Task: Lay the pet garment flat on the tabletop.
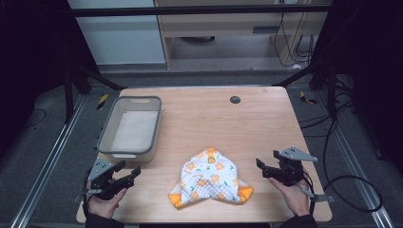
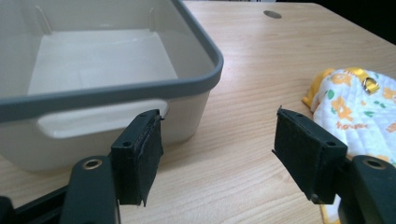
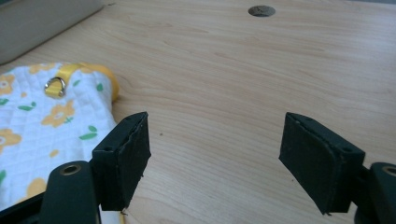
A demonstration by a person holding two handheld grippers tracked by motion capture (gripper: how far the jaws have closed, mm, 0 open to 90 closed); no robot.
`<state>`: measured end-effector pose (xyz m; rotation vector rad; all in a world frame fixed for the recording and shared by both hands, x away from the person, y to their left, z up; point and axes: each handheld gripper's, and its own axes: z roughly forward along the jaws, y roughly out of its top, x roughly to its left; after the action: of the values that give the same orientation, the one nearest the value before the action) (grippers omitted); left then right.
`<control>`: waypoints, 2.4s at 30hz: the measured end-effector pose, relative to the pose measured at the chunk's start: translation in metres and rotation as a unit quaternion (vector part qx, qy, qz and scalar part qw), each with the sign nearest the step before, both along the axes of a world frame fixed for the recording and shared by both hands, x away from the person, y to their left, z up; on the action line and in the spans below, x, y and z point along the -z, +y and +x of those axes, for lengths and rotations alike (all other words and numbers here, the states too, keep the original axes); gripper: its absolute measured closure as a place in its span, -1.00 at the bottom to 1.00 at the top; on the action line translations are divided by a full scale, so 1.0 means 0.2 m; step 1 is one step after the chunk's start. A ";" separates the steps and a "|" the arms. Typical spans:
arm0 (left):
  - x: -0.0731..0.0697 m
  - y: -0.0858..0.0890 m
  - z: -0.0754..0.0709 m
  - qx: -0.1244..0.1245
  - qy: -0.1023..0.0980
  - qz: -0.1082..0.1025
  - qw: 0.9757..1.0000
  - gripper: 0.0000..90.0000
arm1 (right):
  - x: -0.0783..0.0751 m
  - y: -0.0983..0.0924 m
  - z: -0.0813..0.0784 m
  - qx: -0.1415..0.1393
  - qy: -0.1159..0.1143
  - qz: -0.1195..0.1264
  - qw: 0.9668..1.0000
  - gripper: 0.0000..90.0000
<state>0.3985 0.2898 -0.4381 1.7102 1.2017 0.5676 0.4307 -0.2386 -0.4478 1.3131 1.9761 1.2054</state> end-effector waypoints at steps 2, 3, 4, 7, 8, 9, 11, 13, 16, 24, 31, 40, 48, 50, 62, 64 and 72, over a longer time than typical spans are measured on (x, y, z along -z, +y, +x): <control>-0.02 -0.01 0.01 0.002 -0.003 -0.002 1.000 -0.27 | -0.02 0.01 0.01 -0.009 -0.002 -0.003 1.000 -0.45; -0.03 -0.01 0.01 0.004 -0.003 -0.003 1.000 -0.27 | -0.02 0.02 0.01 -0.011 -0.004 -0.004 1.000 -0.44; -0.03 -0.02 0.01 0.005 -0.003 -0.004 1.000 -0.27 | -0.03 0.02 0.01 -0.013 -0.003 -0.005 1.000 -0.43; -0.05 -0.03 0.03 0.009 -0.002 -0.007 1.000 -0.26 | -0.06 0.03 0.02 -0.019 -0.007 -0.002 1.000 -0.42; -0.05 -0.04 0.03 0.012 -0.003 -0.007 1.000 -0.26 | -0.06 0.03 0.02 -0.019 -0.007 -0.002 1.000 -0.42; -0.06 -0.06 0.04 0.014 -0.003 -0.005 1.000 -0.26 | -0.06 0.04 0.02 -0.020 -0.006 0.000 1.000 -0.42; -0.07 -0.08 0.05 0.019 -0.003 -0.002 1.000 -0.26 | -0.08 0.05 0.03 -0.023 -0.008 0.002 1.000 -0.41; -0.08 -0.11 0.06 0.025 -0.005 -0.001 1.000 -0.25 | -0.10 0.06 0.04 -0.027 -0.010 0.005 1.000 -0.41; -0.09 -0.16 0.09 0.036 -0.007 0.004 0.999 -0.25 | -0.13 0.08 0.06 -0.037 -0.012 0.010 0.999 -0.39; -0.09 -0.31 0.16 0.065 -0.004 0.014 0.998 -0.24 | -0.15 0.13 0.08 -0.055 -0.011 0.014 0.998 -0.36; -0.07 -0.44 0.22 0.092 0.007 0.037 0.995 -0.23 | -0.12 0.19 0.10 -0.077 0.001 0.009 0.997 -0.27; 0.00 -0.58 0.29 0.115 0.029 0.060 0.991 -0.20 | -0.01 0.30 0.15 -0.110 0.030 -0.007 0.993 -0.17; 0.09 -0.65 0.33 0.136 0.050 0.073 0.987 -0.17 | 0.05 0.35 0.19 -0.125 0.053 -0.010 0.991 -0.09; 0.11 -0.66 0.34 0.141 0.057 0.075 0.986 -0.16 | 0.07 0.36 0.20 -0.132 0.061 -0.008 0.989 -0.05; 0.19 -0.71 0.35 0.169 0.085 0.082 0.979 0.15 | 0.14 0.41 0.23 -0.159 0.092 -0.016 0.983 0.19; 0.21 -0.71 0.36 0.175 0.101 0.080 0.976 0.25 | 0.15 0.42 0.24 -0.163 0.101 -0.012 0.981 0.28; 0.25 -0.74 0.37 0.190 0.126 0.074 0.971 0.67 | 0.17 0.44 0.23 -0.182 0.119 -0.020 0.976 0.71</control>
<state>0.4717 0.1424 -0.4875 2.1235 0.9819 0.2140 0.4771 -0.1499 -0.4820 1.1511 2.4835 1.2043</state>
